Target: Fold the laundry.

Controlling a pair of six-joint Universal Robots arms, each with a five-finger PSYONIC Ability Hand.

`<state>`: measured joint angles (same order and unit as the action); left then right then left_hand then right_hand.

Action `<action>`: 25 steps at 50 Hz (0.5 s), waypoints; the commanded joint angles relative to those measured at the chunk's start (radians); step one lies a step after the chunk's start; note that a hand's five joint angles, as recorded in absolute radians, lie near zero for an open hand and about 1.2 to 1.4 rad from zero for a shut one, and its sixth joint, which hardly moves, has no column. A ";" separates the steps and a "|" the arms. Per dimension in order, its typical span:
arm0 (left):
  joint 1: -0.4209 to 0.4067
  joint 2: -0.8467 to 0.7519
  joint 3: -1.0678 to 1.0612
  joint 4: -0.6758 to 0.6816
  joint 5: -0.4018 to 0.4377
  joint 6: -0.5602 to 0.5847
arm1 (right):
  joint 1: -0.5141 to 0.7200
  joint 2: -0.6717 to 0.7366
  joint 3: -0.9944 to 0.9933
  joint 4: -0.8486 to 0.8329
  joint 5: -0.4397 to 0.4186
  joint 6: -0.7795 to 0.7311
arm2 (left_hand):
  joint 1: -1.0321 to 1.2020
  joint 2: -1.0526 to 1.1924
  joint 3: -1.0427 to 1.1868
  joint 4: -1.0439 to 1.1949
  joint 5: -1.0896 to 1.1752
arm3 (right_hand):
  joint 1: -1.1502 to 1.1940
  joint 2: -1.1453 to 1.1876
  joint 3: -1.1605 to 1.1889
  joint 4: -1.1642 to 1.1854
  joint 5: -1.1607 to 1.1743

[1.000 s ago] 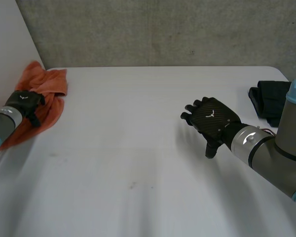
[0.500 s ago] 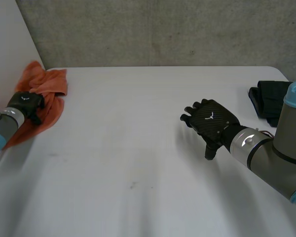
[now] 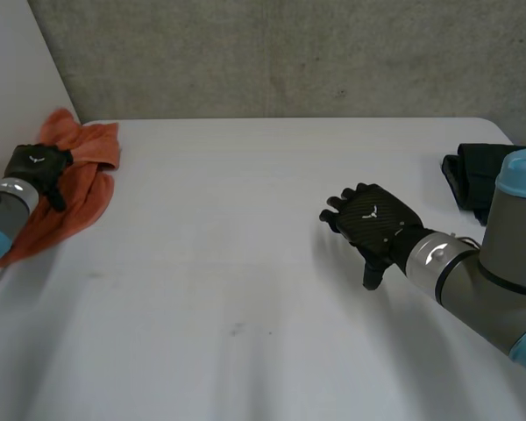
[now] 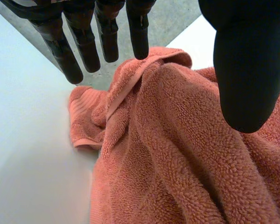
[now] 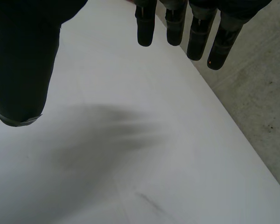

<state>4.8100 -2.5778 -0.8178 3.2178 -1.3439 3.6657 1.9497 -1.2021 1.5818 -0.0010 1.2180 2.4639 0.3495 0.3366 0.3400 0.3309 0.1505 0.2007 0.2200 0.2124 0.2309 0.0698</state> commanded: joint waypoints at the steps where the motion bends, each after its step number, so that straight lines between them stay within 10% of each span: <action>1: -0.001 -0.064 0.042 0.007 0.000 0.001 | 0.000 0.016 -0.003 -0.008 0.000 0.000 | -0.010 0.003 0.000 0.009 0.015 | -0.026 -0.045 -0.038 -0.056 -0.070; 8: -0.001 -0.111 0.092 0.007 -0.003 0.002 | -0.002 0.036 -0.009 -0.011 0.000 0.000 | 0.207 0.219 0.216 0.225 0.231 | -0.026 -0.045 -0.038 -0.056 -0.070; 10: -0.002 -0.110 0.092 0.007 -0.006 0.001 | -0.002 0.036 -0.011 -0.011 0.000 0.000 | 0.526 0.538 0.535 0.544 0.550 | -0.026 -0.045 -0.038 -0.056 -0.070; 11: -0.007 -0.102 0.088 0.008 -0.015 0.001 | -0.002 0.038 -0.011 -0.010 0.000 0.000 | 1.025 1.037 1.034 1.043 1.049 | -0.026 -0.045 -0.038 -0.056 -0.070; 25: -0.272 0.348 -0.265 0.274 -0.175 -0.148 | -0.037 0.027 -0.020 -0.010 0.015 0.001 | 1.047 1.060 1.056 1.065 1.071 | -0.026 -0.045 -0.038 -0.056 -0.070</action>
<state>4.6925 -2.4708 -0.8981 3.3963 -1.4928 3.6252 1.9386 -1.1667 1.5685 -0.0108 1.2238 2.4636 1.1019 1.1823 0.8879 1.1976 0.9557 0.2007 0.2200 0.2124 0.2308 0.0698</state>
